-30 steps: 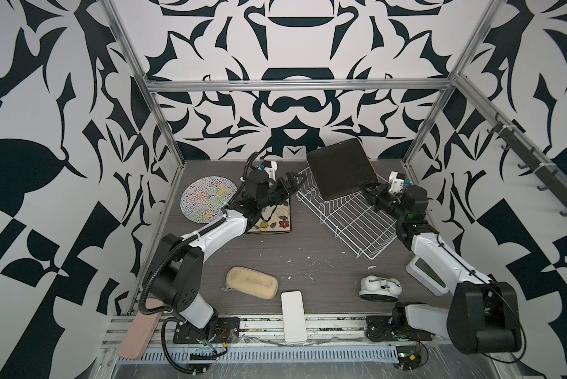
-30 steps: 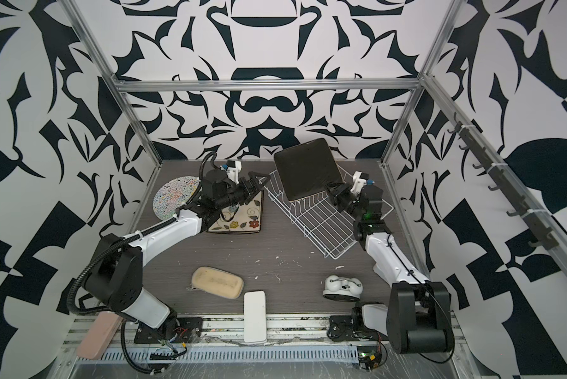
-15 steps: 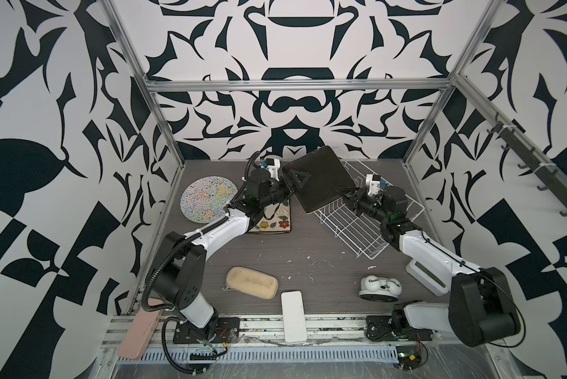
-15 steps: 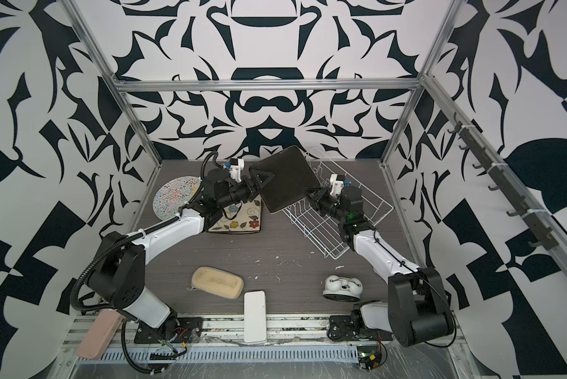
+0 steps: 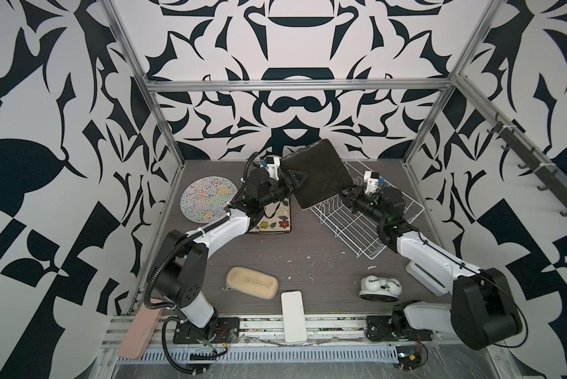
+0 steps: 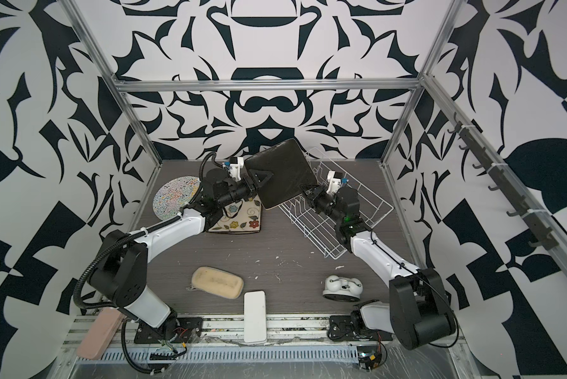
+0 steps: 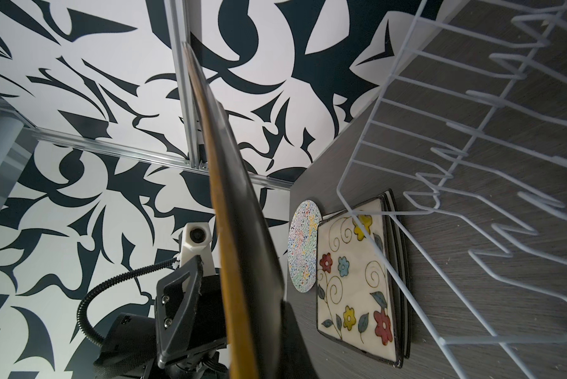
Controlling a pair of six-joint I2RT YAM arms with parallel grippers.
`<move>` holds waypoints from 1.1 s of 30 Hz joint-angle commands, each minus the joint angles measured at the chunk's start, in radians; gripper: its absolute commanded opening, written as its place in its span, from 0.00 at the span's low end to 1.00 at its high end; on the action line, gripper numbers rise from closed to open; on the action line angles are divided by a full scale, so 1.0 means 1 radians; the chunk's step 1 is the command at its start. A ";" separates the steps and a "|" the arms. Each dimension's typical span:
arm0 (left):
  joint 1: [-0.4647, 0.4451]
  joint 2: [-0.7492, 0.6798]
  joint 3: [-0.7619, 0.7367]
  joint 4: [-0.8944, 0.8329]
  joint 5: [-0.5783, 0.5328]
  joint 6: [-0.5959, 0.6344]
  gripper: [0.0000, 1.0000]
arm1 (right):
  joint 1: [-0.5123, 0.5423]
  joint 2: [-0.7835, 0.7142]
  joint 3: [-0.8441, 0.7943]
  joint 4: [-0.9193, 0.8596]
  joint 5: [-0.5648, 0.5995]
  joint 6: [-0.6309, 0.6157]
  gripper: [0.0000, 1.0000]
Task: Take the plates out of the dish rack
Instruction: 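Swing the dark plate toward the left gripper while the left gripper closes on its edge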
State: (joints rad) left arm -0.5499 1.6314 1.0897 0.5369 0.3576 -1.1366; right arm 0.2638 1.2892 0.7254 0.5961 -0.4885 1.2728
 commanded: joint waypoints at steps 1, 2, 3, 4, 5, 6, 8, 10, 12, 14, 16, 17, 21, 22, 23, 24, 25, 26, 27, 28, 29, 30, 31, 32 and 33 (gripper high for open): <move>0.002 0.003 -0.019 0.059 0.023 -0.008 0.61 | 0.004 -0.046 0.025 0.257 0.014 0.016 0.00; 0.002 0.000 -0.023 0.060 0.023 -0.009 0.61 | 0.005 -0.047 0.024 0.255 0.014 0.014 0.00; 0.004 -0.002 -0.026 0.060 0.023 -0.007 0.62 | 0.005 -0.047 0.023 0.253 0.014 0.013 0.00; 0.005 -0.004 -0.029 0.060 0.020 -0.007 0.63 | 0.005 -0.049 0.024 0.252 0.015 0.013 0.00; 0.005 -0.007 -0.033 0.060 0.018 -0.007 0.66 | 0.004 -0.050 0.023 0.251 0.017 0.012 0.00; 0.007 -0.010 -0.035 0.059 0.017 -0.005 0.67 | 0.005 -0.051 0.023 0.248 0.017 0.010 0.00; 0.008 -0.014 -0.042 0.060 0.017 -0.004 0.66 | 0.005 -0.057 0.023 0.242 0.016 0.005 0.00; 0.011 -0.019 -0.050 0.058 0.016 -0.002 0.63 | 0.003 -0.067 0.023 0.226 0.019 -0.004 0.00; 0.015 -0.023 -0.058 0.066 0.018 -0.004 0.60 | 0.003 -0.073 0.027 0.210 0.018 -0.012 0.00; 0.016 -0.025 -0.068 0.078 0.018 -0.009 0.54 | 0.003 -0.072 0.030 0.205 0.013 -0.012 0.00; 0.018 -0.025 -0.071 0.086 0.020 -0.015 0.49 | 0.003 -0.068 0.031 0.204 0.007 -0.006 0.00; 0.019 -0.025 -0.070 0.088 0.022 -0.019 0.48 | 0.003 -0.065 0.031 0.206 0.006 -0.003 0.00; 0.024 -0.028 -0.072 0.089 0.024 -0.027 0.40 | 0.004 -0.065 0.028 0.213 0.005 0.007 0.00; 0.024 -0.028 -0.072 0.090 0.024 -0.028 0.36 | 0.003 -0.065 0.029 0.211 0.004 0.007 0.00; 0.025 -0.030 -0.073 0.089 0.024 -0.027 0.33 | 0.003 -0.063 0.032 0.211 -0.001 0.009 0.00; 0.025 -0.030 -0.073 0.090 0.024 -0.029 0.30 | 0.003 -0.061 0.034 0.211 -0.005 0.011 0.00; 0.025 -0.031 -0.073 0.090 0.024 -0.028 0.27 | 0.003 -0.061 0.036 0.211 -0.009 0.013 0.00; 0.025 -0.031 -0.073 0.088 0.024 -0.029 0.23 | 0.003 -0.060 0.036 0.211 -0.012 0.014 0.00; 0.026 -0.033 -0.076 0.088 0.023 -0.029 0.18 | 0.003 -0.059 0.035 0.209 -0.014 0.014 0.00; 0.027 -0.034 -0.078 0.092 0.021 -0.029 0.14 | 0.003 -0.060 0.036 0.209 -0.017 0.015 0.00; 0.028 -0.035 -0.081 0.098 0.021 -0.033 0.11 | 0.003 -0.060 0.034 0.208 -0.018 0.015 0.00; 0.031 -0.036 -0.085 0.106 0.021 -0.040 0.08 | 0.003 -0.061 0.033 0.204 -0.018 0.014 0.00; 0.036 -0.036 -0.091 0.114 0.020 -0.047 0.05 | 0.003 -0.063 0.032 0.201 -0.019 0.016 0.00; 0.040 -0.035 -0.095 0.121 0.020 -0.052 0.01 | 0.003 -0.063 0.031 0.200 -0.019 0.017 0.00; 0.045 -0.035 -0.102 0.129 0.021 -0.061 0.00 | 0.002 -0.063 0.032 0.201 -0.021 0.017 0.00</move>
State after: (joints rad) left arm -0.5159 1.6268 1.0073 0.6102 0.3824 -1.1912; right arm 0.2615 1.2884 0.7094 0.6025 -0.4831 1.3190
